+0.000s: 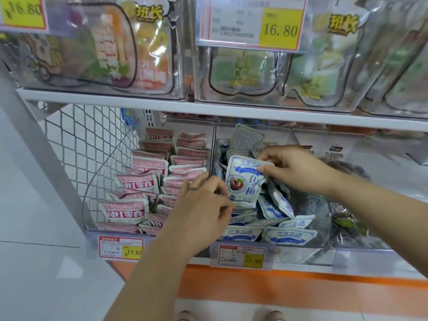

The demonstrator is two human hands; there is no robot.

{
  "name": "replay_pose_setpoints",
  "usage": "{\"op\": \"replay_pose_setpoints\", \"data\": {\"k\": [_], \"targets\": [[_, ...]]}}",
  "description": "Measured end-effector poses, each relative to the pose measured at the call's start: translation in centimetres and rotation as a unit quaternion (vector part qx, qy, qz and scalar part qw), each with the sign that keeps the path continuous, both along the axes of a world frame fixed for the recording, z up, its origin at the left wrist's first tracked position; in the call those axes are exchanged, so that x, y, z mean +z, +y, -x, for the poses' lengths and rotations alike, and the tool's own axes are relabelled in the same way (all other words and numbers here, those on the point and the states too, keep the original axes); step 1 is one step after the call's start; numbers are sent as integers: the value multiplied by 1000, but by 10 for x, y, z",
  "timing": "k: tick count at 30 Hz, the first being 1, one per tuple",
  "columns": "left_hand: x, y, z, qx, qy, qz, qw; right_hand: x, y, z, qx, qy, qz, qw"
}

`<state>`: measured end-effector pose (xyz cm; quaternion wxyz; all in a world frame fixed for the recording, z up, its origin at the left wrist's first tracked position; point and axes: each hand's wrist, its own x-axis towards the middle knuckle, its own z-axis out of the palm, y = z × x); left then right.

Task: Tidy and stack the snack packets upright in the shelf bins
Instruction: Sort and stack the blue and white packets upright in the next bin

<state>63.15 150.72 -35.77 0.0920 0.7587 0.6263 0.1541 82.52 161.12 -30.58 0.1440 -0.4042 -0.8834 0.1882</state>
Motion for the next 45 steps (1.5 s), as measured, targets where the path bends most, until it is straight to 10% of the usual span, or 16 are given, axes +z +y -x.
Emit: {"op": "replay_pose_setpoints", "data": {"k": [9, 17, 21, 29, 45], "targets": [[0, 3, 3, 34, -107, -171, 979, -20, -8, 26, 65, -105, 9, 992], [5, 0, -5, 25, 14, -22, 999, -7, -7, 21, 83, -93, 166, 978], [5, 1, -5, 24, -1, -13, 1000, 3, 14, 44, 48, -60, 9, 997], [3, 1, 0, 12, -14, -14, 1000, -25, 36, 65, 139, -281, -178, 933], [4, -1, 1, 8, -14, 3, 1000, -8, 36, -9, 148, -172, -271, 935]]}}
